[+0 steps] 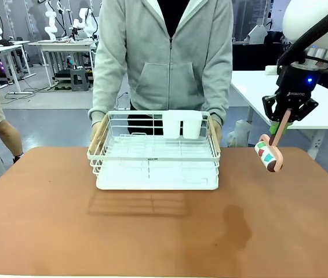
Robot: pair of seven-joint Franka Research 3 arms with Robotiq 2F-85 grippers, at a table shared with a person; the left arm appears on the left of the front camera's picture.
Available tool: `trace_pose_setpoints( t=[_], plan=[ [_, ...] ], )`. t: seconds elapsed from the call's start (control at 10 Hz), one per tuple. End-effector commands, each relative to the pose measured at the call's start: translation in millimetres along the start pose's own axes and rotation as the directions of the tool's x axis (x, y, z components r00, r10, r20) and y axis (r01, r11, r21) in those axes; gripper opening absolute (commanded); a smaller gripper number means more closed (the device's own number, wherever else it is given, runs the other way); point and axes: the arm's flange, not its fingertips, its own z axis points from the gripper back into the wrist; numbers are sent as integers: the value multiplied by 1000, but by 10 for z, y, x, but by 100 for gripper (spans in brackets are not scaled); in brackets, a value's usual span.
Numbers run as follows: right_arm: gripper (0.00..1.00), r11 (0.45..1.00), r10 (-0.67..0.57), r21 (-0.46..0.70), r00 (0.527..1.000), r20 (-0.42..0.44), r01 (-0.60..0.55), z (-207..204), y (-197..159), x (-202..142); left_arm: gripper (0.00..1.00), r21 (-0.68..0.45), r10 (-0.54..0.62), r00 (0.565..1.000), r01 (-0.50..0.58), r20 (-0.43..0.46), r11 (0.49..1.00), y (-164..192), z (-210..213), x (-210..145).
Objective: Clean the table.
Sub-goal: Place the Lint Roller down when the Dish drying rack is positioned in the middle of the table.
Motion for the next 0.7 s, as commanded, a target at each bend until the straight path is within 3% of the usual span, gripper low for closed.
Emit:
trace_pose_setpoints(
  t=[0.0, 0.6],
  plan=[
    [21, 1000, -10, -6, 1000, 2, 10, 23, 33, -16, 100, -2, 2, 1000, -2, -7, 1000, -11, 23, -29],
    [21, 1000, -10, -6, 1000, 2, 10, 23, 33, -16, 100, -2, 2, 1000, -2, -7, 1000, -11, 23, -29]
  ],
)
